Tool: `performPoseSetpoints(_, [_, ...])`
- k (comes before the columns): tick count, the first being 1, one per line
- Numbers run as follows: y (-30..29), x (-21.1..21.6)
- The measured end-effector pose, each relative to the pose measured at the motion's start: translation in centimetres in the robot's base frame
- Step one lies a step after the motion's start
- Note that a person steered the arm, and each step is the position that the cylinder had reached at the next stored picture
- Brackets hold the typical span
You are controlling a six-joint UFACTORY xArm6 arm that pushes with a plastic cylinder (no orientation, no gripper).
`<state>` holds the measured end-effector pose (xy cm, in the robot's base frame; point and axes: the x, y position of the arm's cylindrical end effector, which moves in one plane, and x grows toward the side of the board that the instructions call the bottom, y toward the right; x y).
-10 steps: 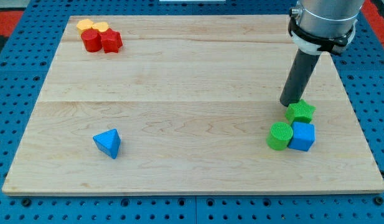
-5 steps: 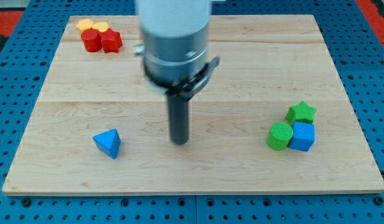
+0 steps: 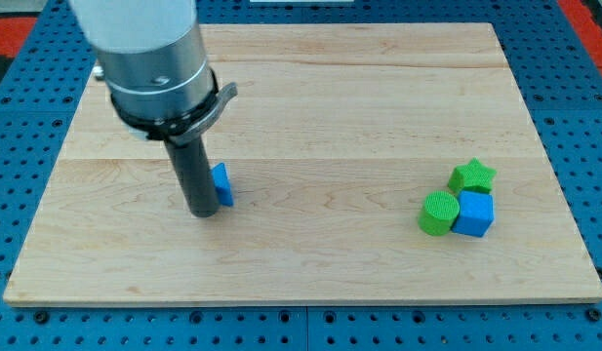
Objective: Push blue triangle towards green circle
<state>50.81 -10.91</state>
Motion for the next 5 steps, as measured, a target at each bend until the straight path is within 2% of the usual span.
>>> performPoseSetpoints(1, [-4.1,0.0])
performPoseSetpoints(2, [-2.4,-2.3])
performPoseSetpoints(3, [2.0,-4.9])
performPoseSetpoints(4, [5.2,-4.9])
performPoseSetpoints(5, [1.7,-4.0])
